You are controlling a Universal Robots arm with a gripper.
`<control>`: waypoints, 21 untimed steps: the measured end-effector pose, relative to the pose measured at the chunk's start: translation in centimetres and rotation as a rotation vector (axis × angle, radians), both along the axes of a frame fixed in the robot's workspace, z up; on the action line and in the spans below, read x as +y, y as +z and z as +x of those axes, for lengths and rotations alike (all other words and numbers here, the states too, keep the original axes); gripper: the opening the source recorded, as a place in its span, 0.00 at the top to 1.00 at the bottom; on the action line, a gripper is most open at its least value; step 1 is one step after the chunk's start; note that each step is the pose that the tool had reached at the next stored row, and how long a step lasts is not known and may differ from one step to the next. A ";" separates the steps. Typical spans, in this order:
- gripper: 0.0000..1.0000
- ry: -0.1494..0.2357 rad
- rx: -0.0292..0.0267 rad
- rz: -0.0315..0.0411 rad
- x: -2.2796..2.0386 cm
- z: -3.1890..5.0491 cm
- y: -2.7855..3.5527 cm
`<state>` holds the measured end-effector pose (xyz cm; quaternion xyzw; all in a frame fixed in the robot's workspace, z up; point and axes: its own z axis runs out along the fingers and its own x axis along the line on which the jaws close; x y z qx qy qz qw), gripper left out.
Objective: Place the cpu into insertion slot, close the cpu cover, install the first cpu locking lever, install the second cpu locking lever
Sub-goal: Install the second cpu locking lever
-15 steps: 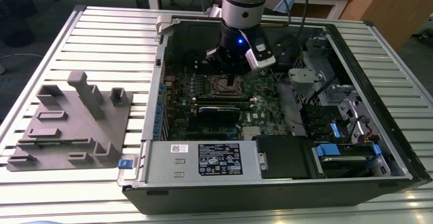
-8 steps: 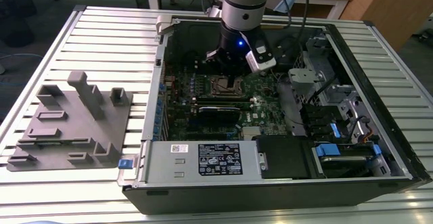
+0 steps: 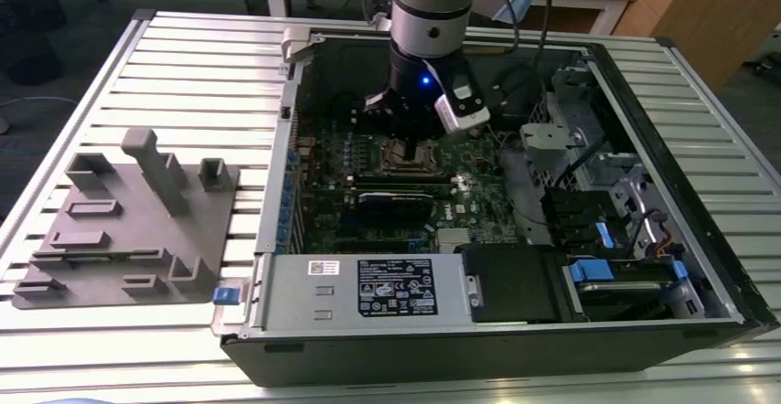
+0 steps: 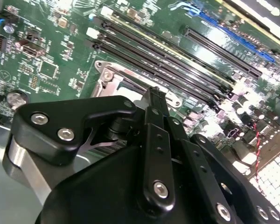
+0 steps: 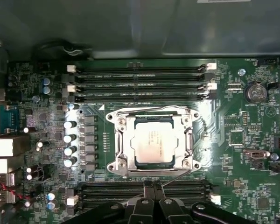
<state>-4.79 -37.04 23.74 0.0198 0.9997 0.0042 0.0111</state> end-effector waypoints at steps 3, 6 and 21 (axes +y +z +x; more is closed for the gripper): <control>0.89 0.000 -0.0009 0.0002 -0.04 -0.32 -0.13; 0.89 0.000 -0.0008 0.0002 -0.08 -0.44 -0.43; 0.89 0.000 -0.0008 0.0002 -0.12 -0.55 -0.84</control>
